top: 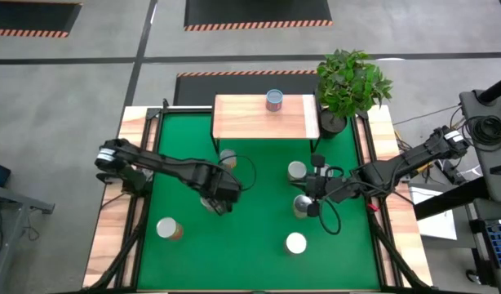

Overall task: Pick and place cans onto a shelf
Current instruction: Put the left big canned corn on the shelf

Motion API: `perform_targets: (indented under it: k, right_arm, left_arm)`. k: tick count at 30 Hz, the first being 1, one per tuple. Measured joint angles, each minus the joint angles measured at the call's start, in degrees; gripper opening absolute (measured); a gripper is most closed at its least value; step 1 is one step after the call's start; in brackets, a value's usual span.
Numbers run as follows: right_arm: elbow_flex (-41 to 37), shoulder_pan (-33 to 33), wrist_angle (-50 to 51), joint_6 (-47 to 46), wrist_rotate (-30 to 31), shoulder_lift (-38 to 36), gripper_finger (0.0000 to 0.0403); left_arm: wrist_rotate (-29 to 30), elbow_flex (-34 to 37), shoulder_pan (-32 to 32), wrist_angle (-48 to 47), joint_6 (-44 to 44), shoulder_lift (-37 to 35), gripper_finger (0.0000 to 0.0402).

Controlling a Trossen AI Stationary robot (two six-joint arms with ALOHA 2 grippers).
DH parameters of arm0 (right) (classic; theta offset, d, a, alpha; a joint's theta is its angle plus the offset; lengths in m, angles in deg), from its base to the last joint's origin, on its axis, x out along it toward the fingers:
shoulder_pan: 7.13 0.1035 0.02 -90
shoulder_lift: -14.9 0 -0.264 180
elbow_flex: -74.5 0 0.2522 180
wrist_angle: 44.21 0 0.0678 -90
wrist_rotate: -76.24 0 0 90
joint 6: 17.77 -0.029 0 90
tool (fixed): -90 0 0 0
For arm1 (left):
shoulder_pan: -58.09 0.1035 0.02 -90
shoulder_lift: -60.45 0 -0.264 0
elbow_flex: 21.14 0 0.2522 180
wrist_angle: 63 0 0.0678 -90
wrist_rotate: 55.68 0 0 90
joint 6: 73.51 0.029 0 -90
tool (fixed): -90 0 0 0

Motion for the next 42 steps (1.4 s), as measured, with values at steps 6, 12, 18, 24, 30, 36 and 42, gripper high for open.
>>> perform_targets:
  k: [6,12,18,24,30,36,42]
  right_arm:
    - [0.00,0.23,0.74,-0.51,0.00,-0.02,0.0009]
    - [0.00,0.23,0.72,0.27,0.02,-0.08,0.0009]
    - [0.00,0.21,0.70,0.82,0.00,-0.13,0.0009]
    - [0.00,0.21,0.67,0.60,0.02,-0.13,0.0009]
    - [0.00,0.21,0.62,0.80,0.02,-0.13,0.0009]
    - [0.00,0.21,0.62,0.91,0.02,-0.13,0.0009]
    - [0.00,0.21,0.63,0.89,0.02,-0.13,0.0009]
  left_arm:
    - [0.59,1.94,-1.97,0.58,-8.21,0.13,0.0328]
    - [1.57,2.32,-3.20,2.66,-8.74,0.17,0.0380]
    - [2.59,6.27,-4.01,4.25,-9.82,0.15,0.0378]
    - [2.63,9.80,-4.65,7.70,-10.92,0.07,0.0369]
    - [4.41,11.36,-4.69,9.09,-10.82,0.05,0.0366]
    - [5.34,14.40,-4.69,14.16,-9.62,0.04,0.0361]
    - [5.06,15.31,-4.76,14.24,-9.56,-0.04,0.0313]
